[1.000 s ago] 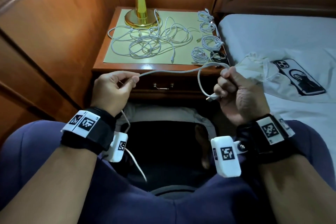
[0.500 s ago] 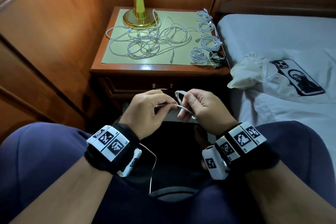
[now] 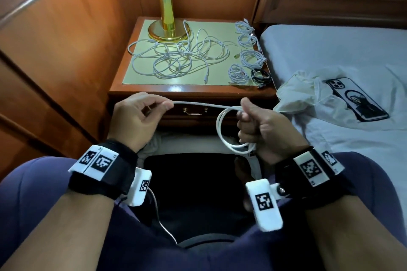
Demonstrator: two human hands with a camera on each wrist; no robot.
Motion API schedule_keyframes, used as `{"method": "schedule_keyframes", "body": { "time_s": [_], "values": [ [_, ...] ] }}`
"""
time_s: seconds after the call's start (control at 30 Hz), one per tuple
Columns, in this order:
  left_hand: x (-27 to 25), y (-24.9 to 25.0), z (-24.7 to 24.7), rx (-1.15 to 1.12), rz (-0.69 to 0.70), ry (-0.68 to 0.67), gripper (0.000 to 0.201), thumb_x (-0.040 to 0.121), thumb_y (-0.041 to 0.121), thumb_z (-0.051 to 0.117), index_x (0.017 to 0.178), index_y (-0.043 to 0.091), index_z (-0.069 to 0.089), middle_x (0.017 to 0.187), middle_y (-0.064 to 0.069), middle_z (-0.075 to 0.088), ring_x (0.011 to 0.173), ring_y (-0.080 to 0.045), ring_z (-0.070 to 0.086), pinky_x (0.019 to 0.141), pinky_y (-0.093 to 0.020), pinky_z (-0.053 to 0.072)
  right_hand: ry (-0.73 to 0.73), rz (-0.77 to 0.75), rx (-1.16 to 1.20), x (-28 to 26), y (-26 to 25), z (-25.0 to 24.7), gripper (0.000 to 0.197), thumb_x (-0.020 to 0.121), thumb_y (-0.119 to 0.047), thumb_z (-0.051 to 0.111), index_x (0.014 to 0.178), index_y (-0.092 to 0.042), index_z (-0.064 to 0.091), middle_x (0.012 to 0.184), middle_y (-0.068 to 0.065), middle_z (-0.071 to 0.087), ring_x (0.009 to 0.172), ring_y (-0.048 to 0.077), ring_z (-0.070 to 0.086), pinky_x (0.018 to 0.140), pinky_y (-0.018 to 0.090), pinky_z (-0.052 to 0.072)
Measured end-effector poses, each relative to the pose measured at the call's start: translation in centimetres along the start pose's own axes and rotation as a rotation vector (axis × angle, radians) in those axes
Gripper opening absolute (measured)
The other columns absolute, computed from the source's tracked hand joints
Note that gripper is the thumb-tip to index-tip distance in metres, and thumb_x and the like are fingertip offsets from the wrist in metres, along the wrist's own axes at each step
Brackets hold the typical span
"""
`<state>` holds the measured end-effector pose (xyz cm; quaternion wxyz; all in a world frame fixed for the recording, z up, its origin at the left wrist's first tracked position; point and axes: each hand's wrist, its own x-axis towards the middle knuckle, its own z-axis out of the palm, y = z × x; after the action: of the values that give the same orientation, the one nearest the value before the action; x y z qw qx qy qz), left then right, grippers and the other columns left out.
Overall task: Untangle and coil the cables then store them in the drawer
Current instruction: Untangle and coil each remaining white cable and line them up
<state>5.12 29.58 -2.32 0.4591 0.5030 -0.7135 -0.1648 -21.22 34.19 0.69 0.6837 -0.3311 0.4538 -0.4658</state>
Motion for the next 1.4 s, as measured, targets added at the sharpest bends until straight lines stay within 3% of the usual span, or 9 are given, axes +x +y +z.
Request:
{"method": "schedule_keyframes", "body": {
  "time_s": [0.13, 0.33, 0.43, 0.57, 0.73, 0.87, 1.0, 1.23, 1.4],
  "values": [
    [0.2, -1.2, -0.4, 0.011, -0.099, 0.073, 0.005, 0.088, 0.028, 0.076, 0.088, 0.024, 0.079, 0.083, 0.003, 0.074, 0.076, -0.015, 0.067, 0.072, -0.019, 0.048, -0.013, 0.072, 0.207, -1.1, -1.2, -1.5, 0.044, 0.089, -0.046, 0.054, 0.058, -0.025, 0.03, 0.041, -0.011, 0.02, 0.033, 0.004, 0.017, 0.063, 0.037, 0.0],
    [-2.4, 0.3, 2.8, 0.134, 0.004, -0.105, 0.012, 0.089, 0.031, 0.07, 0.082, 0.024, 0.077, 0.077, 0.006, 0.068, 0.07, -0.014, 0.064, 0.069, -0.031, 0.053, 0.288, -0.185, 0.298, -0.9, -0.6, -1.4, 0.044, 0.103, -0.039, 0.045, 0.063, -0.026, 0.03, 0.046, -0.01, 0.021, 0.04, 0.007, 0.017, 0.044, 0.021, 0.013],
    [-4.2, 2.0, 4.9, 0.174, 0.113, -0.264, 0.019, 0.089, 0.037, 0.064, 0.081, 0.023, 0.073, 0.076, 0.008, 0.063, 0.066, -0.019, 0.064, 0.06, -0.035, 0.054, 0.421, -0.486, 0.022, -0.6, 0.6, -0.6, 0.049, 0.107, -0.031, 0.04, 0.058, -0.026, 0.037, 0.048, -0.003, 0.027, 0.044, 0.012, 0.022, 0.045, 0.019, 0.022],
    [-4.9, 4.3, 5.5, 0.063, 0.255, -0.364, 0.016, 0.093, 0.03, 0.066, 0.082, 0.02, 0.071, 0.073, 0.014, 0.054, 0.061, 0.0, 0.05, 0.058, -0.037, 0.05, 0.368, -0.719, -0.493, -0.8, 2.2, 0.5, 0.048, 0.107, -0.026, 0.041, 0.059, -0.026, 0.05, 0.055, 0.008, 0.055, 0.056, 0.015, 0.053, 0.072, 0.036, 0.046],
    [-4.7, 4.8, 4.8, -0.085, 0.262, -0.341, 0.014, 0.093, 0.018, 0.07, 0.081, 0.01, 0.072, 0.072, 0.006, 0.057, 0.063, -0.009, 0.057, 0.057, -0.027, 0.048, 0.25, -0.61, -0.802, -0.4, 3.7, 0.5, 0.043, 0.103, -0.04, 0.046, 0.063, -0.03, 0.056, 0.067, -0.004, 0.071, 0.063, 0.011, 0.067, 0.067, 0.032, 0.052],
    [-4.1, 4.8, 3.8, -0.115, 0.242, -0.301, 0.013, 0.091, 0.016, 0.073, 0.081, 0.008, 0.072, 0.075, 0.004, 0.061, 0.065, -0.011, 0.06, 0.06, -0.022, 0.048, 0.239, -0.548, -0.824, -0.1, 3.8, 0.9, 0.047, 0.104, -0.04, 0.046, 0.063, -0.017, 0.055, 0.055, -0.005, 0.06, 0.052, 0.007, 0.057, 0.059, 0.022, 0.045],
    [-2.5, 3.3, 2.4, -0.009, 0.243, -0.21, 0.02, 0.094, 0.024, 0.069, 0.085, 0.007, 0.072, 0.081, 0.002, 0.065, 0.072, -0.012, 0.062, 0.071, -0.019, 0.049, 0.205, -0.472, -0.916, 0.4, 3.7, 1.3, 0.05, 0.099, -0.045, 0.049, 0.06, -0.015, 0.057, 0.05, -0.006, 0.052, 0.051, 0.009, 0.05, 0.057, 0.032, 0.041],
    [-0.6, 0.6, 0.3, 0.113, 0.19, -0.003, 0.015, 0.097, 0.017, 0.066, 0.09, 0.007, 0.073, 0.086, -0.001, 0.069, 0.078, -0.015, 0.063, 0.076, -0.022, 0.049, 0.007, -0.203, -0.309, 0.2, 1.5, 0.5, 0.041, 0.091, -0.039, 0.061, 0.07, -0.007, 0.046, 0.049, -0.006, 0.021, 0.043, 0.009, 0.016, 0.043, 0.022, 0.015],
    [0.4, -1.4, -0.5, 0.159, 0.082, 0.066, 0.016, 0.095, 0.023, 0.067, 0.088, 0.012, 0.075, 0.08, -0.001, 0.068, 0.07, -0.022, 0.061, 0.071, -0.028, 0.047, 0.068, -0.145, 0.08, -0.7, -0.5, -0.4, 0.034, 0.088, -0.029, 0.057, 0.066, -0.02, 0.033, 0.045, -0.011, 0.021, 0.038, 0.003, 0.016, 0.04, 0.018, 0.012]
  ]
}}
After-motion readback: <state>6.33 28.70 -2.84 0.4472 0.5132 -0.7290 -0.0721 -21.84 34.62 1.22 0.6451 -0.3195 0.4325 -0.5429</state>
